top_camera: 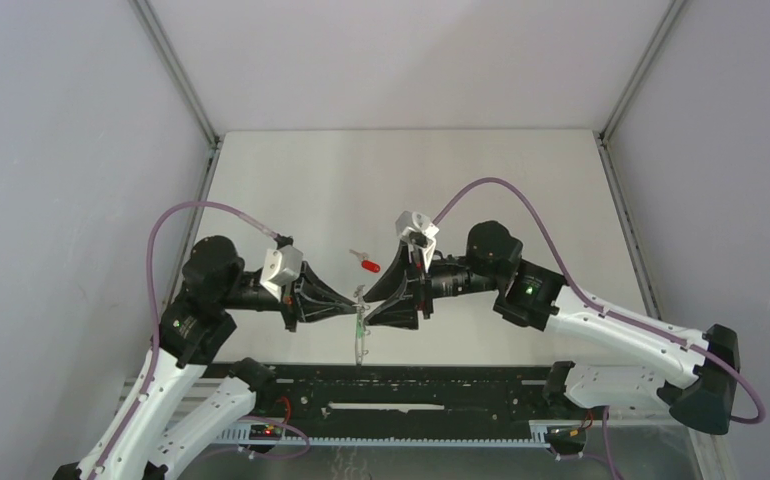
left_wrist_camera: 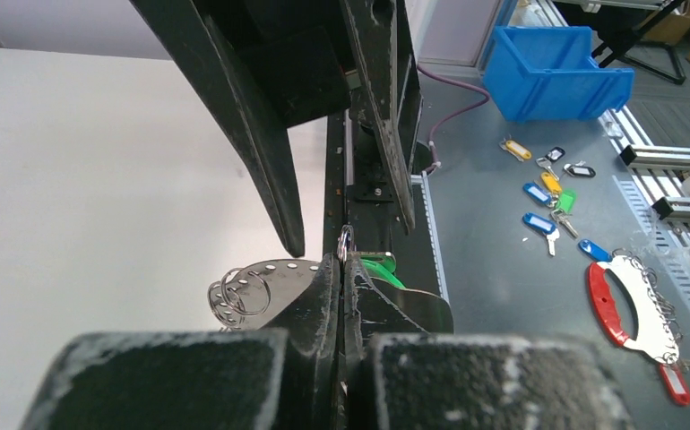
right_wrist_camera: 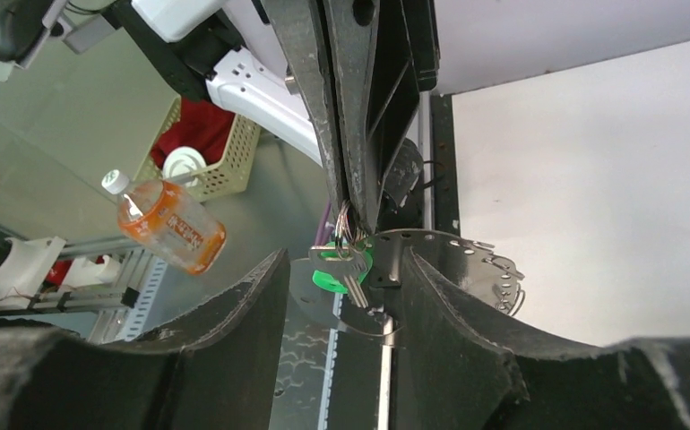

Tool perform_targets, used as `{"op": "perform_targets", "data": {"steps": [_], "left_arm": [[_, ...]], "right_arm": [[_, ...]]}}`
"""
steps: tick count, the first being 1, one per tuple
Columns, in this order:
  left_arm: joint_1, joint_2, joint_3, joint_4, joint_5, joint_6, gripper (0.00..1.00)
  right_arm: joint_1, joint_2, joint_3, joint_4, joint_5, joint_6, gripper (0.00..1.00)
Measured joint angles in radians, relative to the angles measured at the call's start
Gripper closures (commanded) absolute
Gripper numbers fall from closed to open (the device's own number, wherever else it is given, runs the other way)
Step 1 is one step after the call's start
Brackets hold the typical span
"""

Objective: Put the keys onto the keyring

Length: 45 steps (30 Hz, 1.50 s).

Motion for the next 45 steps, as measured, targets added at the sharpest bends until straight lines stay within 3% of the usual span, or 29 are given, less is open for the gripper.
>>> {"op": "perform_targets", "data": {"steps": [10, 14, 17, 20, 24, 26, 34, 45], "left_arm": [[0.0, -0.005, 0.0, 0.03, -0.007, -0.002, 1.0], [0.0, -0.008, 0.0, 0.03, -0.016, -0.002, 1.0], [0.0, -0.011, 0.0, 0.024, -0.019, -0.002, 1.0], [0.0, -0.014, 0.0, 0.023, -0.019, -0.002, 1.0], [0.0, -0.013, 0.0, 0.018, -0.02, -0.008, 0.98], [0.0, -0.013, 0.0, 0.013, -0.019, -0.008, 0.83], [0.0, -0.004, 0.0, -0.017, 0.033, 0.013, 0.53], [0.0, -0.017, 0.015, -0.192, 0.014, 0.206, 0.55]], "right_arm": [[0.016, 0.014, 0.032, -0.019, 0.05, -0.028, 0.62], [0.029, 0.039, 0.063, -0.02, 0.069, -0.027, 0.79], [0.034, 0.05, 0.074, -0.032, 0.073, -0.028, 0.81], [0.035, 0.052, 0.088, -0.057, 0.076, -0.037, 1.0], [0.038, 0.051, 0.097, -0.082, 0.077, -0.062, 1.0], [0.039, 0.05, 0.097, -0.085, 0.077, -0.066, 1.0], [0.023, 0.047, 0.097, -0.138, 0.028, -0.06, 1.0], [0.017, 0.047, 0.097, -0.138, -0.105, -0.021, 1.0]]}}
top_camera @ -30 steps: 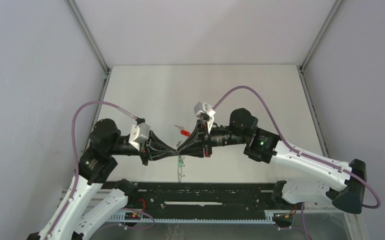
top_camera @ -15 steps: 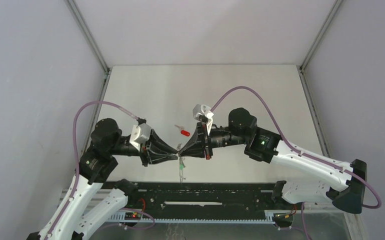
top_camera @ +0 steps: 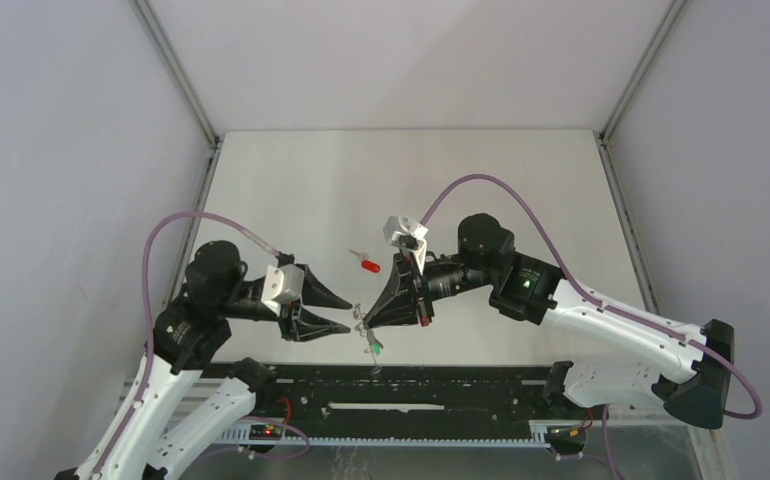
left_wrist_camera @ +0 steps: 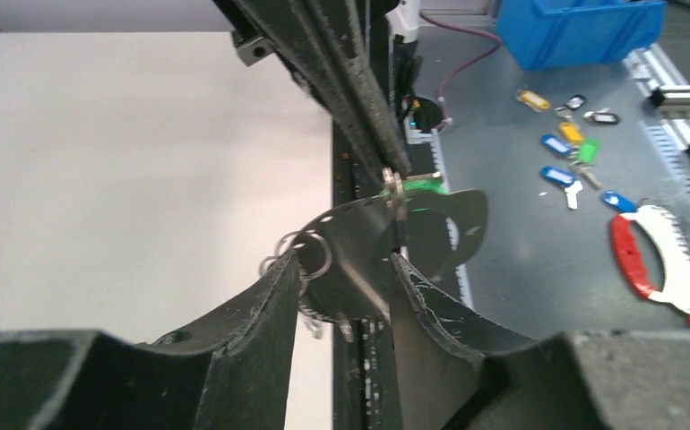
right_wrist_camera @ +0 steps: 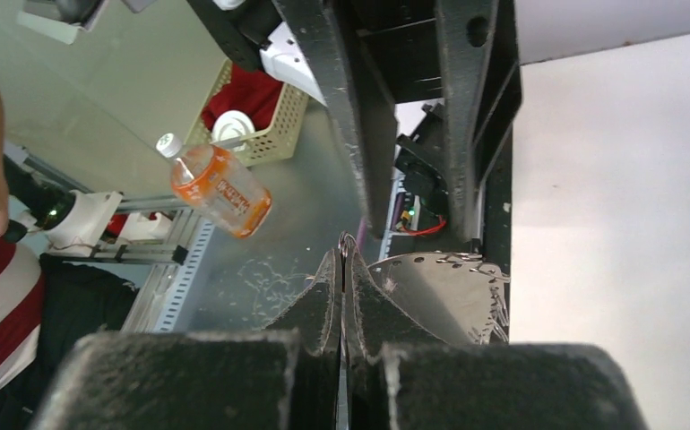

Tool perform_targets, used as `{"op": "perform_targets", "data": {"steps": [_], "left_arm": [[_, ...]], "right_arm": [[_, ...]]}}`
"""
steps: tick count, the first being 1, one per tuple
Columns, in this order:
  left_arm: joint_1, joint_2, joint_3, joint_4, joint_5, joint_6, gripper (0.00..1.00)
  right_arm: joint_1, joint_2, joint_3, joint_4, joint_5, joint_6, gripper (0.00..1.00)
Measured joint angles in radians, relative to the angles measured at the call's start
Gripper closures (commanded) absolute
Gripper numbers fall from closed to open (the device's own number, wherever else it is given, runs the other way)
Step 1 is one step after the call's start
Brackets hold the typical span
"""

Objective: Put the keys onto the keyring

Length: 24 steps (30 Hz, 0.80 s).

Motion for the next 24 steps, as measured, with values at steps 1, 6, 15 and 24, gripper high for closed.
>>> {"op": "perform_targets", "data": {"steps": [1, 6, 15, 24], "left_arm": [[-0.001, -0.007, 0.0, -0.001, -0.016, 0.014, 0.55], [-0.027, -0.074, -0.002, 0.054, -0.096, 0.04, 0.57], [-0.167, -0.103, -0.021, 0.16, -0.195, 0.043, 0.6], [-0.179, -0.103, -0.03, 0.157, -0.243, 0.068, 0.6]], "right_arm": [[-0.001, 0.0, 0.0, 0.007, -0.011, 0.006, 1.0], [-0.007, 0.002, 0.0, 0.045, -0.05, 0.036, 1.0], [-0.018, 0.038, 0.0, 0.127, -0.06, 0.093, 1.0], [-0.026, 0.04, 0.0, 0.15, -0.075, 0.106, 1.0]]}}
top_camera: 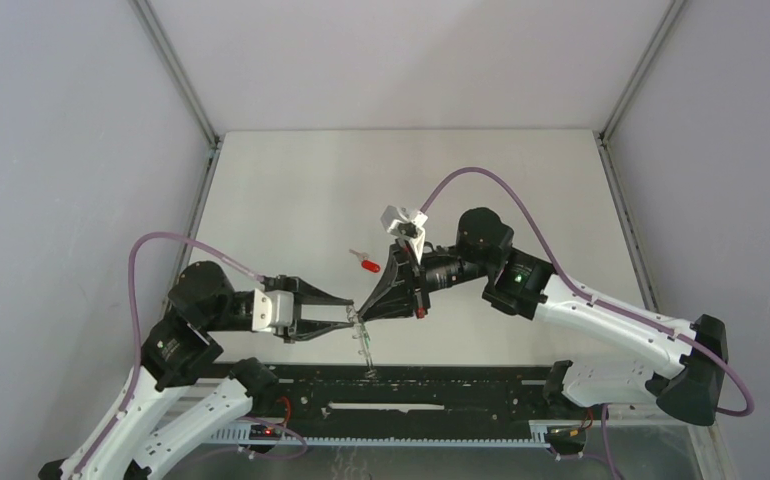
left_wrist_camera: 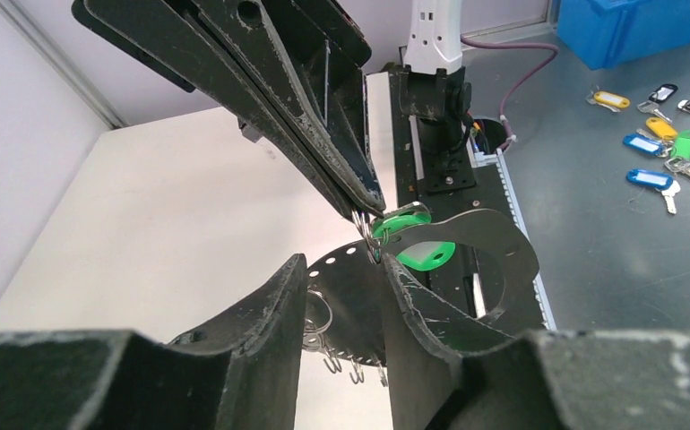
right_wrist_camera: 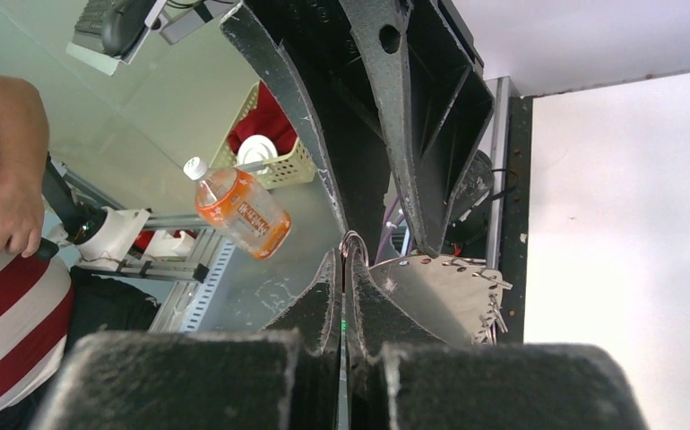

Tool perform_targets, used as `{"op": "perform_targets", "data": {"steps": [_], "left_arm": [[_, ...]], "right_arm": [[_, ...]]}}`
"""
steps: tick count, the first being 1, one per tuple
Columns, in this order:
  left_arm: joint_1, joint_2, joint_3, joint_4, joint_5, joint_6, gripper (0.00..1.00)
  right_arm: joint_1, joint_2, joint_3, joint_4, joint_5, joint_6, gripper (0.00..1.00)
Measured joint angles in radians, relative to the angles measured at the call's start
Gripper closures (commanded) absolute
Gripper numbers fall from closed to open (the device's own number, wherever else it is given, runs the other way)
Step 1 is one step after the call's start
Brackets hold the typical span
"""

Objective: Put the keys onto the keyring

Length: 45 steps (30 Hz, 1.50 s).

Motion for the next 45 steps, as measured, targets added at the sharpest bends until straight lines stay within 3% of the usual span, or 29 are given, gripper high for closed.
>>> {"op": "perform_targets", "data": {"steps": [8, 14, 19, 22, 27, 32, 36, 39, 42, 45], "left_arm": [[-0.006, -0.011, -0.002, -0.011, -0.006, 0.029, 0.58], [-0.016, -0.017, -0.012, -0.029, -0.043, 0.078, 0.42], [-0.017, -0.026, -0.019, -0.018, -0.076, 0.089, 0.19], [-0.018, -0.024, -0.019, -0.014, -0.063, 0.085, 0.18], [-0.034, 0.01, -0.019, -0.02, 0.018, 0.084, 0.27], [-0.047, 0.081, -0.016, -0.064, 0.096, 0.095, 0.44], [-0.048, 0.135, 0.002, -0.138, 0.138, 0.129, 0.79], [-0.049, 0.151, 0.021, -0.172, 0.155, 0.157, 0.96], [-0.05, 0.152, 0.034, -0.204, 0.17, 0.164, 1.0], [-0.05, 0.156, 0.044, -0.223, 0.172, 0.164, 1.0]], "right_arm": [[-0.007, 0.002, 0.0, 0.036, -0.045, 0.027, 1.0], [-0.007, 0.013, 0.0, 0.063, -0.086, 0.047, 1.0], [-0.012, 0.029, 0.0, 0.092, -0.128, 0.067, 1.0], [-0.013, 0.039, 0.0, 0.11, -0.145, 0.082, 1.0], [-0.014, 0.059, 0.0, 0.147, -0.175, 0.11, 1.0], [-0.014, 0.074, 0.0, 0.188, -0.205, 0.143, 1.0], [-0.014, 0.079, 0.0, 0.207, -0.226, 0.154, 1.0], [-0.014, 0.08, 0.0, 0.209, -0.239, 0.154, 1.0], [-0.018, 0.08, 0.0, 0.209, -0.249, 0.154, 0.98], [-0.02, 0.079, 0.0, 0.204, -0.248, 0.152, 0.9]]}}
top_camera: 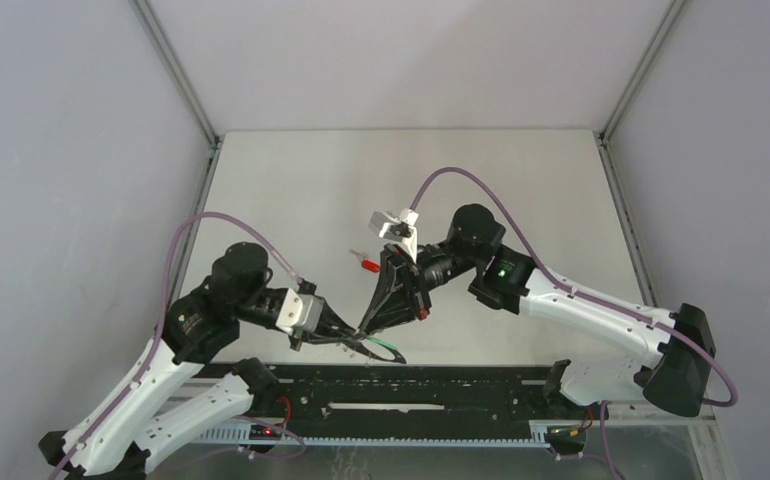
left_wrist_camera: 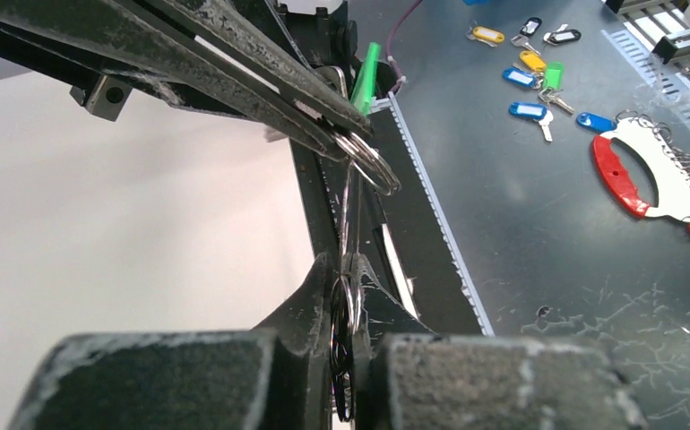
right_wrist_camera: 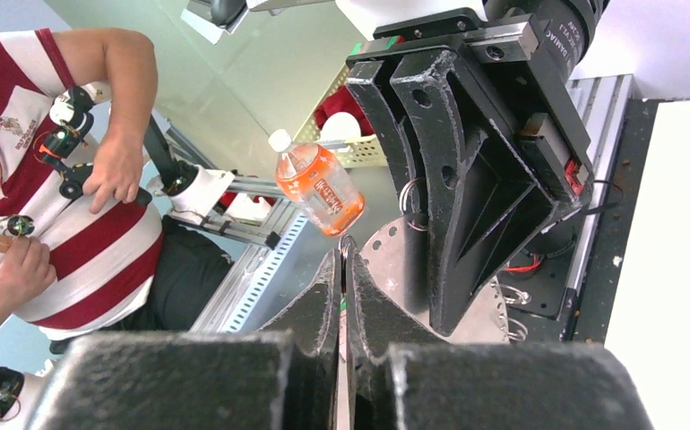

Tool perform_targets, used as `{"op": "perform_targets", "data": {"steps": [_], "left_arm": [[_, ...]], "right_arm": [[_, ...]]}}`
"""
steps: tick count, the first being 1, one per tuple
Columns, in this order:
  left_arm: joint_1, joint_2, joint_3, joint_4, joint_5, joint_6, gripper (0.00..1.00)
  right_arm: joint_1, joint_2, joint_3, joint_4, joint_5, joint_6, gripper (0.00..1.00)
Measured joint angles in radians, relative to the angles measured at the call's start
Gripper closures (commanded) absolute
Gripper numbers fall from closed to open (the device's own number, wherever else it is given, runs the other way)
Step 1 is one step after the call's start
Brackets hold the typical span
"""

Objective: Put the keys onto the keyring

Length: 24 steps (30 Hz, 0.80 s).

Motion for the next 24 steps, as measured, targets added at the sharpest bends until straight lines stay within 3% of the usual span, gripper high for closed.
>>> {"op": "perform_targets", "data": {"steps": [4, 6, 7, 15, 24], "left_arm": [[0.0, 0.005, 0.018, -0.045, -0.004, 0.01, 1.0], [0.0, 0.005, 0.028, -0.066, -0.009, 0.021, 1.0], [0.0, 0.004, 0.033, -0.075, -0.016, 0.031, 1.0], [0.0, -0.005, 0.07, -0.153, -0.174, 0.208, 1.0], [-0.003, -0.052, 0.097, -0.233, -0.356, 0.625, 1.0]], "right_arm": [[-0.006, -0.003, 0.0, -0.034, 0.014, -0.013, 0.73], [-0.006, -0.007, 0.0, -0.061, 0.021, -0.023, 0.56], [-0.007, -0.01, 0.0, -0.077, 0.026, -0.03, 0.52], [-0.018, -0.102, 0.0, -0.218, 0.089, -0.099, 0.49], [-0.049, -0.198, 0.0, -0.341, 0.225, -0.176, 0.47]]}}
